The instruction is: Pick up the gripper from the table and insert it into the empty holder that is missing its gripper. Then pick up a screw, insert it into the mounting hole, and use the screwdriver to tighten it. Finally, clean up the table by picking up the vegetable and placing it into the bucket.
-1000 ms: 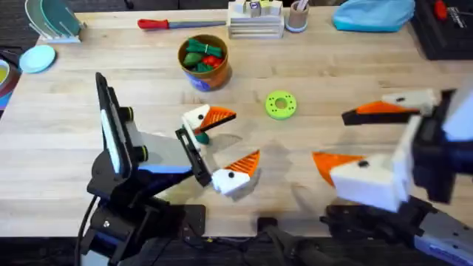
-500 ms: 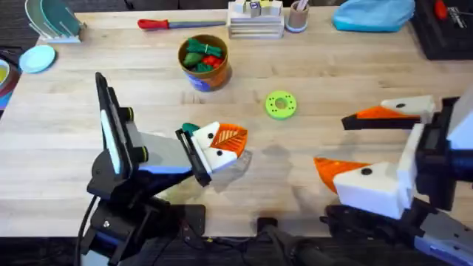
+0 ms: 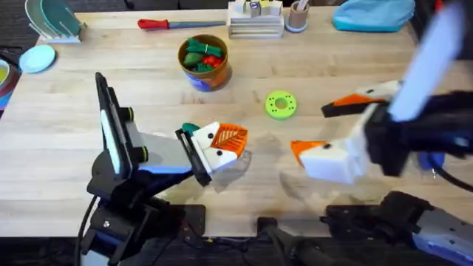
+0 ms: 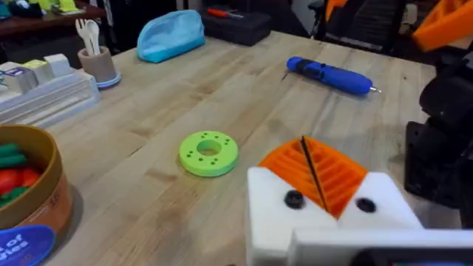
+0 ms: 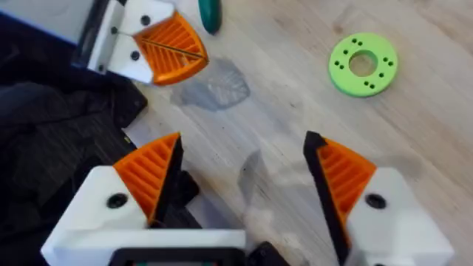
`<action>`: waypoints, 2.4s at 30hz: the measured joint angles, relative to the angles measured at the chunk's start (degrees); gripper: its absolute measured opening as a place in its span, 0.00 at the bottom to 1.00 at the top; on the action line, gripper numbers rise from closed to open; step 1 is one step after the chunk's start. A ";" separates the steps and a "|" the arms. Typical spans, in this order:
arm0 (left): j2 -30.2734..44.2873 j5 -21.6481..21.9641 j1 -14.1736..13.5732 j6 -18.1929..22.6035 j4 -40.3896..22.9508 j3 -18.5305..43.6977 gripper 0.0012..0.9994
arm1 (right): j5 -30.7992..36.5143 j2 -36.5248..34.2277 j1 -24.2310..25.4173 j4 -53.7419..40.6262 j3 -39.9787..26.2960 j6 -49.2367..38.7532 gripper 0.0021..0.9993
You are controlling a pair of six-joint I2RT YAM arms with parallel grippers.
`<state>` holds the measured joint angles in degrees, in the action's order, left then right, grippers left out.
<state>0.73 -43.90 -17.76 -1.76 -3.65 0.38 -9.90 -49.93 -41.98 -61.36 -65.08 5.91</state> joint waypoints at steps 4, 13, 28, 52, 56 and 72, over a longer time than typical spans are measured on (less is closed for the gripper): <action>0.00 0.00 0.00 0.00 -0.01 0.00 0.00 | 0.05 -4.92 0.00 1.93 0.02 -0.15 0.99; 0.00 0.00 0.00 0.00 -0.01 0.00 0.00 | 2.03 -10.30 0.77 6.85 0.04 0.37 0.99; 0.00 0.13 0.00 0.00 0.01 0.00 0.00 | 11.01 -12.03 40.31 -2.70 0.04 -4.65 0.99; 0.00 0.13 0.00 0.00 0.00 0.00 0.00 | 20.38 -27.77 75.66 2.50 0.07 -27.12 0.99; 0.00 0.13 0.00 0.00 0.01 0.00 0.00 | 20.38 -31.81 76.47 6.03 0.07 -30.30 0.99; 0.00 0.13 0.00 0.00 0.01 0.00 0.00 | 17.67 -49.95 76.94 15.82 0.07 -35.12 0.99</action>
<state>0.73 -43.77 -17.76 -1.76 -3.64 0.38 7.77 -99.88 34.96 -45.54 -65.01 -29.21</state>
